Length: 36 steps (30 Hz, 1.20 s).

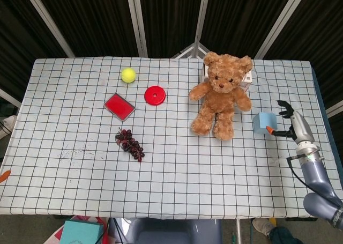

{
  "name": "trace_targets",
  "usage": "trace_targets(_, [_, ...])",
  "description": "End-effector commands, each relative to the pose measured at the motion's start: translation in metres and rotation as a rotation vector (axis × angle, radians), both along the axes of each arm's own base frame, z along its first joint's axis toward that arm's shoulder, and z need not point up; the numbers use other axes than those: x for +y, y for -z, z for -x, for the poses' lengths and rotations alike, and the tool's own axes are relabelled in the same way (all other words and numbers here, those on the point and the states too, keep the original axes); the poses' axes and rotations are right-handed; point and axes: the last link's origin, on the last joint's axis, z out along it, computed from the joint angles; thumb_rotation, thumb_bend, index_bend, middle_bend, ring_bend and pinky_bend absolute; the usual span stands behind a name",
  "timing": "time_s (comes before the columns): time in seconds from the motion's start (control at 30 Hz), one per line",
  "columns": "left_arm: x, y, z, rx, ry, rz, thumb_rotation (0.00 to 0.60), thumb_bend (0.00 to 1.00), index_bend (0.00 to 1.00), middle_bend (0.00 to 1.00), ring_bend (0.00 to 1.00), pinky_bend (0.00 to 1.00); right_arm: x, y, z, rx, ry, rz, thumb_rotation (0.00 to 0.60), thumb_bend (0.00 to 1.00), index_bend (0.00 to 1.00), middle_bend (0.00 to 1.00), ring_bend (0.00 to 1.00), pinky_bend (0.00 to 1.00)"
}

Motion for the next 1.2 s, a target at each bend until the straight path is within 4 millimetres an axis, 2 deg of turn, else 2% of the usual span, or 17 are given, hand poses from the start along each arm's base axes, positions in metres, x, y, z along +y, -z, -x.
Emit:
trace_targets(0.03, [0.001,0.000,0.000,0.002,-0.004,-0.004,0.600,0.20,0.23,0.07,0.02,0.19,-0.025,0.018,-0.008,-0.032,0.019,-0.024,0.600,0.26,0.14,0.15,0.24,0.22])
trace_targets(0.5, [0.004,0.001,0.003,0.009,-0.025,-0.002,0.600,0.20,0.23,0.07,0.02,0.19,-0.055,0.052,-0.028,-0.047,0.008,-0.024,0.600,0.26,0.15,0.15,0.24,0.22])
trace_targets(0.77, [0.004,-0.001,0.004,0.004,-0.024,-0.003,0.600,0.20,0.23,0.07,0.02,0.19,-0.075,0.066,-0.037,0.007,0.012,-0.031,0.600,0.26,0.17,0.16,0.24,0.22])
trace_targets(1.2, [0.006,-0.002,0.007,-0.002,-0.030,-0.003,0.600,0.20,0.23,0.07,0.02,0.19,-0.083,0.074,-0.046,-0.018,0.017,-0.003,0.600,0.26,0.25,0.27,0.26,0.22])
